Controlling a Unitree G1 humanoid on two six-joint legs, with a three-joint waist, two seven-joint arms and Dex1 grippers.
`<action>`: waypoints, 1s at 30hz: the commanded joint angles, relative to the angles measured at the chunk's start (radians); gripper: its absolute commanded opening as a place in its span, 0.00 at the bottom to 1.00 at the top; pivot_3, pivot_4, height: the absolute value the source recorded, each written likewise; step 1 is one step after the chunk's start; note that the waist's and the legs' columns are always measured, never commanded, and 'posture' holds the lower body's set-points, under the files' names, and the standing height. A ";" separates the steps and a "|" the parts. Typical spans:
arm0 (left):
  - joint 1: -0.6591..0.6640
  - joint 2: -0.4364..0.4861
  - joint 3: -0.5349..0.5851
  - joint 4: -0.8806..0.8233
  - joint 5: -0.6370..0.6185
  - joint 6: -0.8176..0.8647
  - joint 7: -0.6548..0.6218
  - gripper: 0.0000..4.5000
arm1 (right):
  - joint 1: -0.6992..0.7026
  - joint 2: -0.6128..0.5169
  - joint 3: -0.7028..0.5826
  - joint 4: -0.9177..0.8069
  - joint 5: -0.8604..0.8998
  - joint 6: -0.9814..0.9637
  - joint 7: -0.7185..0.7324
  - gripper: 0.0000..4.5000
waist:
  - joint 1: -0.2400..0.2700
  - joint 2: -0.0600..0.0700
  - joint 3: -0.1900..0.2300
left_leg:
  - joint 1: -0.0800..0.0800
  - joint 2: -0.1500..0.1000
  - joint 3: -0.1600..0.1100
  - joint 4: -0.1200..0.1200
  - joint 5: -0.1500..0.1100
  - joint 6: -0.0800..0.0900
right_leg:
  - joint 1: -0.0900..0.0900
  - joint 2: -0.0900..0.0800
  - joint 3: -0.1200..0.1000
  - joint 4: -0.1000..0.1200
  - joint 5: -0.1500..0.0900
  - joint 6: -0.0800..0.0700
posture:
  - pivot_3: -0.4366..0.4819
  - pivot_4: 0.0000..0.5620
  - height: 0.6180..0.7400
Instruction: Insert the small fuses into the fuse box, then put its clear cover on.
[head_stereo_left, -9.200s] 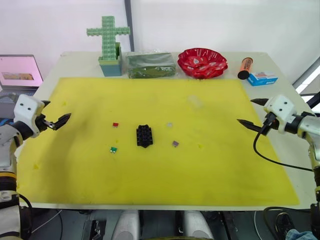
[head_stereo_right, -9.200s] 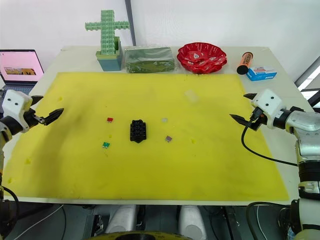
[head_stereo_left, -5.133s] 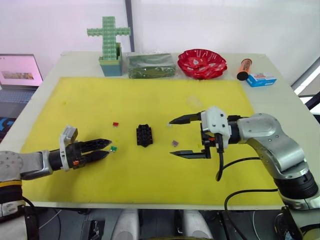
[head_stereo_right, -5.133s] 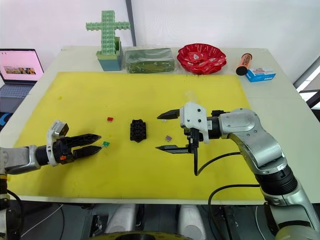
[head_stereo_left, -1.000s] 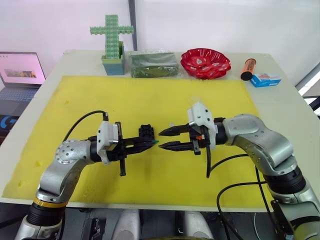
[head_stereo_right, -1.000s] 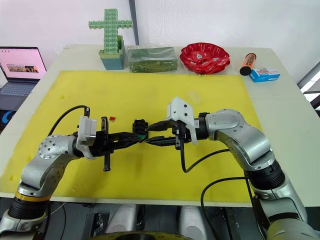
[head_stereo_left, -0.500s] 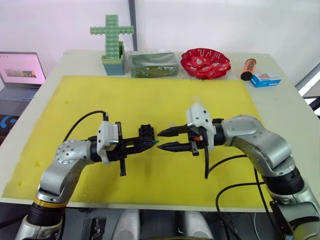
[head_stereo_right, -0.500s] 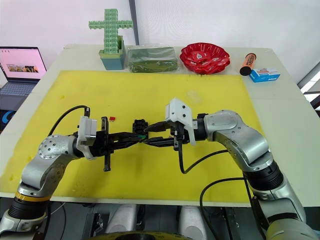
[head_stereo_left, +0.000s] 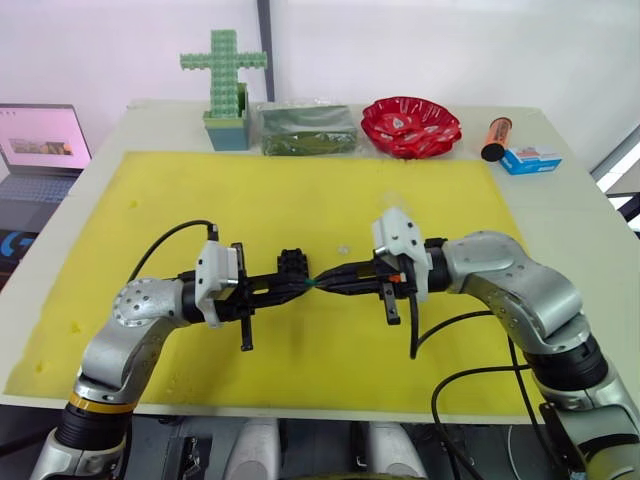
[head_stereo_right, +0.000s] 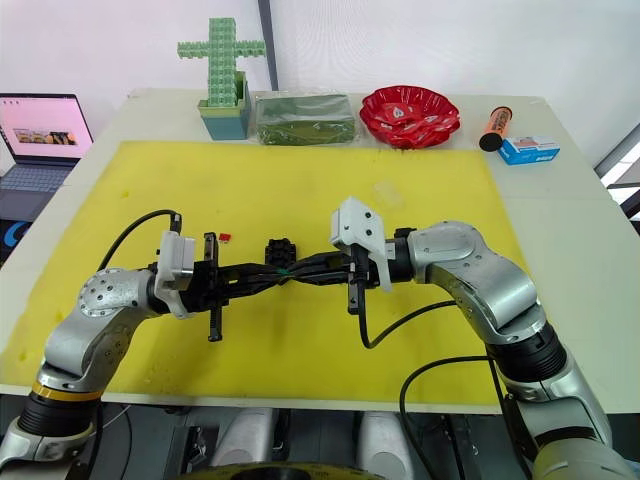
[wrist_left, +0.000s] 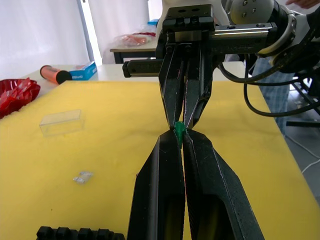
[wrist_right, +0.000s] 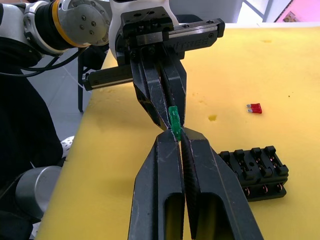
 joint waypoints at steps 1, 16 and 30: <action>-0.019 -0.002 -0.013 -0.023 -0.004 -0.012 -0.008 0.00 | -0.013 0.011 -0.024 -0.026 0.023 -0.008 0.004 0.01 | 0.000 0.000 0.000 | 0.000 0.000 0.000 0.000 0.000 0.000 | 0.000 0.000 0.000 0.000 0.000 0.000 | 0.48 0.27 1.00; 0.220 0.045 0.122 -0.104 -0.008 0.015 0.128 0.99 | -0.129 -0.059 0.042 -0.049 -0.048 0.039 0.022 0.00 | -0.002 0.001 0.000 | 0.000 0.001 0.000 0.000 0.000 0.000 | -0.001 0.000 0.000 0.001 0.000 0.000 | 0.48 0.27 1.00; 0.363 -0.149 0.096 -0.032 0.191 -0.165 0.374 0.99 | -0.341 0.034 0.235 0.086 -0.321 0.089 -0.093 0.00 | -0.001 0.001 0.000 | 0.000 0.001 0.000 0.000 0.000 0.000 | -0.001 0.000 0.000 0.001 0.000 -0.001 | 0.48 0.27 1.00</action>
